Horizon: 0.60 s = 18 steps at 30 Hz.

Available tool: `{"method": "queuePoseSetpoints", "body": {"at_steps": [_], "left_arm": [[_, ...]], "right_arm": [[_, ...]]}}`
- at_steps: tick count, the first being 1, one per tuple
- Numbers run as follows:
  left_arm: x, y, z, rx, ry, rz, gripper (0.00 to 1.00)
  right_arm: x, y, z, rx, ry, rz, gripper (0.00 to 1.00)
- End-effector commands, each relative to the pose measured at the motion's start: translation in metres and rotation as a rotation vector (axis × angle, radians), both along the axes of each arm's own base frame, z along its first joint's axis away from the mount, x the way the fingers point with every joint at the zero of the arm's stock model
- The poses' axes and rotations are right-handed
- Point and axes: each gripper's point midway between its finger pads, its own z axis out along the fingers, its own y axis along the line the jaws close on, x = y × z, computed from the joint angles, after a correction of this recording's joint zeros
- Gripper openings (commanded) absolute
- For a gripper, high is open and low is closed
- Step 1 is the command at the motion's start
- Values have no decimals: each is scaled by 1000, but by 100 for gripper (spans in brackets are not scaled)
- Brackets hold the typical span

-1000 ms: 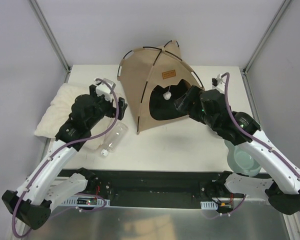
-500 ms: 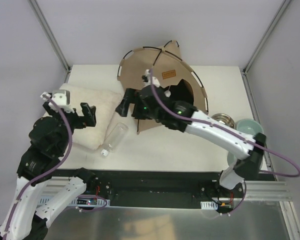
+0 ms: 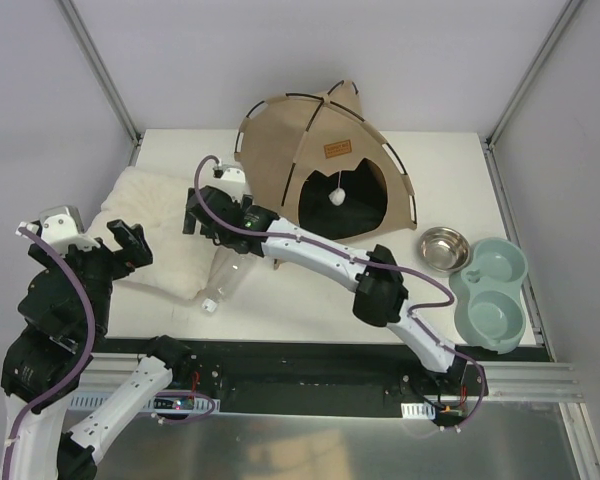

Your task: Set up the pet tent

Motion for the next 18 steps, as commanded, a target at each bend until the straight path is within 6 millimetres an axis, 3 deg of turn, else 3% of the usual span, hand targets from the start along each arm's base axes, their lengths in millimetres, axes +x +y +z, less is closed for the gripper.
{"method": "queuePoseSetpoints", "body": {"at_steps": [1, 6, 8, 9, 11, 17, 18], "left_arm": [[-9, 12, 1, -14, 1, 57, 97], [-14, 18, -3, 9, 28, 80, 97], [-15, 18, -5, 12, 38, 75, 97], [-16, 18, -7, 13, 46, 74, 97], [-16, 16, -9, 10, 58, 63, 97], [-16, 13, -13, 23, 88, 44, 97], [-16, 13, -14, 25, 93, 42, 98]], "right_arm": [[25, -2, -7, -7, -46, -77, 99], [34, 28, -54, 28, -44, 30, 99], [32, 51, -58, 125, -60, 147, 99], [28, 53, -72, 129, -60, 205, 99], [28, 70, -67, 229, -70, 312, 99], [49, 68, -106, 227, 70, 338, 98], [50, 67, -107, 222, 68, 334, 85]]}}
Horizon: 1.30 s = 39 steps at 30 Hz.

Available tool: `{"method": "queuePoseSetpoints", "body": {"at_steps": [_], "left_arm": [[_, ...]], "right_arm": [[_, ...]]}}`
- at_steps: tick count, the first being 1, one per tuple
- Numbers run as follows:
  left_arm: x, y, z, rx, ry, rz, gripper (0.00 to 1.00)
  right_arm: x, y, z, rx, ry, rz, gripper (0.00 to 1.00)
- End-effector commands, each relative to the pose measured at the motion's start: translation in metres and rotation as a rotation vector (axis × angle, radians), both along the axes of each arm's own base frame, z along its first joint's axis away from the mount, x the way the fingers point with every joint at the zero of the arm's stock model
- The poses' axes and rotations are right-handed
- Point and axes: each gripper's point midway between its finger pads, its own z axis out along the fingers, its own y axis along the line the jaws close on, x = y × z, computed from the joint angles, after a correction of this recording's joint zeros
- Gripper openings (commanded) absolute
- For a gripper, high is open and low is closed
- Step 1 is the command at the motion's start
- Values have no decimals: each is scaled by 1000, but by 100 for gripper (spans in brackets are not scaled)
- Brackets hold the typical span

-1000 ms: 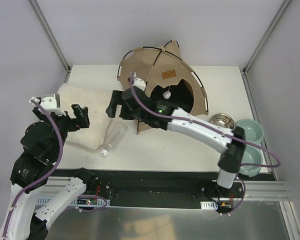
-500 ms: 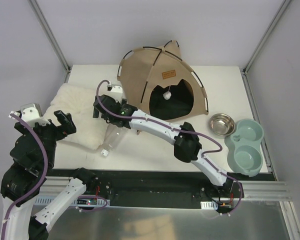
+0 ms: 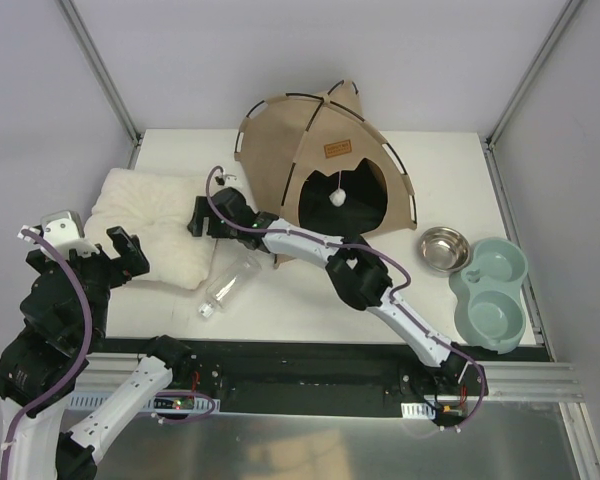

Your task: Set up the pet tent

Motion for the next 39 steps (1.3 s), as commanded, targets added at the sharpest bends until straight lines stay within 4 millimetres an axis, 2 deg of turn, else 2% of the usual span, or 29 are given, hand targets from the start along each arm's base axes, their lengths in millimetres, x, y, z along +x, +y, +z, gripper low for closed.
{"method": "queuePoseSetpoints", "body": {"at_steps": [1, 4, 5, 6, 9, 14, 17, 20, 24, 28, 30, 35, 39], "left_arm": [[-2, 0, 4, -7, 3, -3, 98], [-3, 0, 4, -3, 6, -5, 98], [-4, 0, 4, -4, 5, -6, 98], [-5, 1, 4, -4, 3, -6, 98], [-6, 0, 6, -13, -5, -15, 98], [-9, -3, 10, -30, -20, -38, 98], [-9, -7, 13, -40, -27, -65, 98], [-9, -13, 16, -42, -28, -103, 98], [-11, -25, 24, -58, -43, -176, 98], [-13, -37, 33, -65, -55, -252, 98], [-13, -39, 37, -76, -61, -265, 98], [-9, -49, 40, -118, -60, -289, 98], [4, -66, 33, -125, -20, -342, 98]], "right_arm": [[4, 13, 14, 79, 0, 78, 71], [12, 12, 31, 85, -54, 48, 18], [16, 10, 39, 91, -79, 36, 5], [18, 9, 49, 97, -107, 32, 0], [21, 6, 87, 123, -196, 34, 0], [18, -3, 191, 225, -349, 51, 0], [7, -13, 258, 305, -425, 75, 0], [-9, -26, 311, 363, -481, 122, 0], [-29, -55, 366, 393, -557, 130, 0], [-51, -96, 417, 393, -625, 121, 0], [-70, -128, 454, 416, -673, 123, 0], [-104, -206, 494, 356, -711, 86, 0], [-120, -275, 506, 285, -730, -26, 0]]}}
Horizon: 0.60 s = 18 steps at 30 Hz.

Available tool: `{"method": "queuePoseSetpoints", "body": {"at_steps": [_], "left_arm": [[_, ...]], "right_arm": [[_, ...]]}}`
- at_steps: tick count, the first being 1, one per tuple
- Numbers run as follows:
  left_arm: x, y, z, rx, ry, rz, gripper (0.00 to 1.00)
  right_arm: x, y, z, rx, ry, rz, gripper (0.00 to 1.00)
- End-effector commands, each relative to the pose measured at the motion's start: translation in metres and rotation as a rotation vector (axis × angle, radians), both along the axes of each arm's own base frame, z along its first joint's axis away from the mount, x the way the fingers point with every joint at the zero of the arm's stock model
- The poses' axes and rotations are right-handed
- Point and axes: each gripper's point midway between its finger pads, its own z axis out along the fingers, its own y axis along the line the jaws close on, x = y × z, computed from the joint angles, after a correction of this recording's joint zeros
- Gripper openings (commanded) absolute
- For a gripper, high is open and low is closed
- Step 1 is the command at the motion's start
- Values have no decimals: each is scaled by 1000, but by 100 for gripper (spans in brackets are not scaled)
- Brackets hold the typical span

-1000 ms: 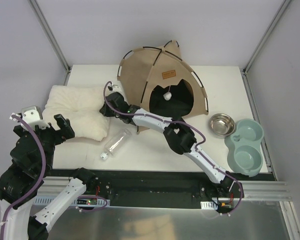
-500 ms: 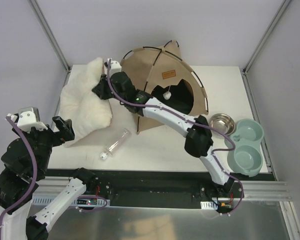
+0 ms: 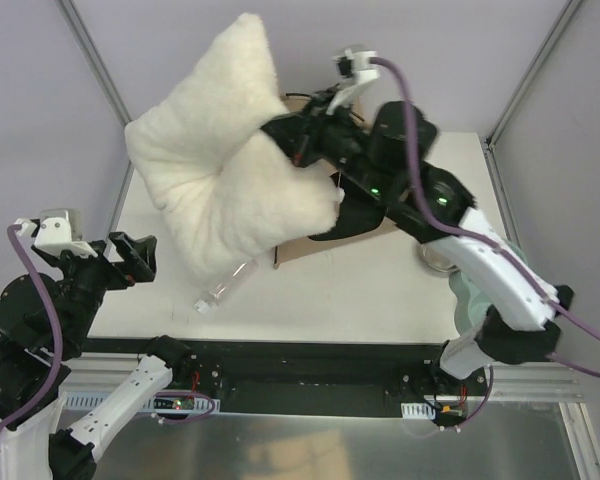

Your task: Set up the pet tent

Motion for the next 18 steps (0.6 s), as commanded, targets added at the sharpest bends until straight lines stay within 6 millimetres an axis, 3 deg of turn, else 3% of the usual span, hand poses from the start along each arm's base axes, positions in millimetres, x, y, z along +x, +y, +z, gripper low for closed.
{"method": "queuePoseSetpoints", "body": {"at_steps": [1, 6, 12, 18], "left_arm": [[23, -30, -2, -25, 40, -86, 97], [48, -77, -19, -42, 122, -256, 95], [93, -118, -40, -83, 132, -342, 95], [132, -160, -69, -125, 176, -443, 94]], "right_arm": [[-28, -94, 47, 36, -71, -144, 0], [-47, -169, 40, 19, -40, -274, 0], [-47, -241, -1, -109, 14, -501, 0], [-43, -275, -35, -228, 25, -637, 0]]}}
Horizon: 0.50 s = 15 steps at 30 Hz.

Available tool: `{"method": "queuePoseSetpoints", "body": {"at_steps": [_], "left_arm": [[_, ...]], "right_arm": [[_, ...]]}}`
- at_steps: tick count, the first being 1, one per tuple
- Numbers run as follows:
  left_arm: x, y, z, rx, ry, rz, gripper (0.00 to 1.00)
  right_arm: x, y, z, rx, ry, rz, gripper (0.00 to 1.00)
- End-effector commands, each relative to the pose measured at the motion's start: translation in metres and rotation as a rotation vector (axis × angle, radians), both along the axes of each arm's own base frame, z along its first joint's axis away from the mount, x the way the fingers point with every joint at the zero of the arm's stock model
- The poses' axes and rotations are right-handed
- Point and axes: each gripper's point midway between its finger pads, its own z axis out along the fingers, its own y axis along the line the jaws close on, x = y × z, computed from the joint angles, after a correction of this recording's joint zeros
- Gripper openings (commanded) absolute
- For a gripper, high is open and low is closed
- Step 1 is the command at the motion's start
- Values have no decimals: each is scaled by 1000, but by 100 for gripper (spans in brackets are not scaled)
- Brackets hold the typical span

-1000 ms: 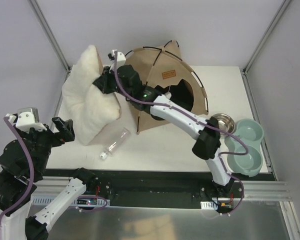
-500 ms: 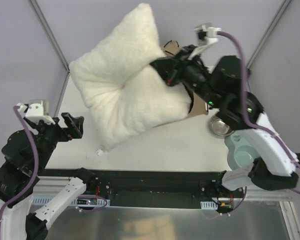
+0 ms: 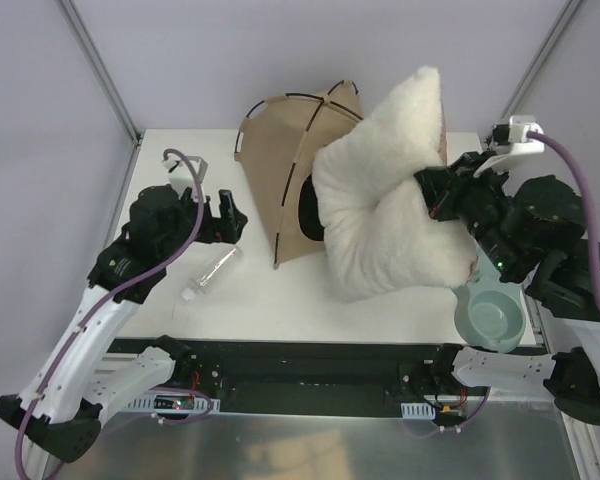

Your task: Set up the pet tent

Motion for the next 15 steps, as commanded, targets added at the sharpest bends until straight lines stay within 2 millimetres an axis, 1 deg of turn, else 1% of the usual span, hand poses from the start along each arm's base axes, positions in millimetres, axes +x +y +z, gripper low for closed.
{"method": "queuePoseSetpoints", "body": {"at_steps": [1, 3, 5, 8, 10, 12, 15], "left_arm": [[31, -40, 18, -123, -85, -106, 93], [45, -49, 10, -123, -84, -120, 94], [59, -57, -5, -103, -72, -136, 94], [72, -70, -16, -87, -85, -187, 94], [82, -78, -27, -82, -91, -210, 94], [91, -85, -39, -69, -82, -231, 92], [108, -89, -56, -51, -74, -217, 85]], "right_arm": [[10, -26, -16, -67, -3, -146, 0], [10, -26, -25, -82, 7, -148, 0], [11, -22, -33, -82, 15, -137, 0], [13, -14, -45, -87, 28, -124, 0], [15, -7, -53, -83, 47, -120, 0], [19, -1, -64, -97, 67, -120, 0], [23, 7, -76, -105, 76, -119, 0]]}}
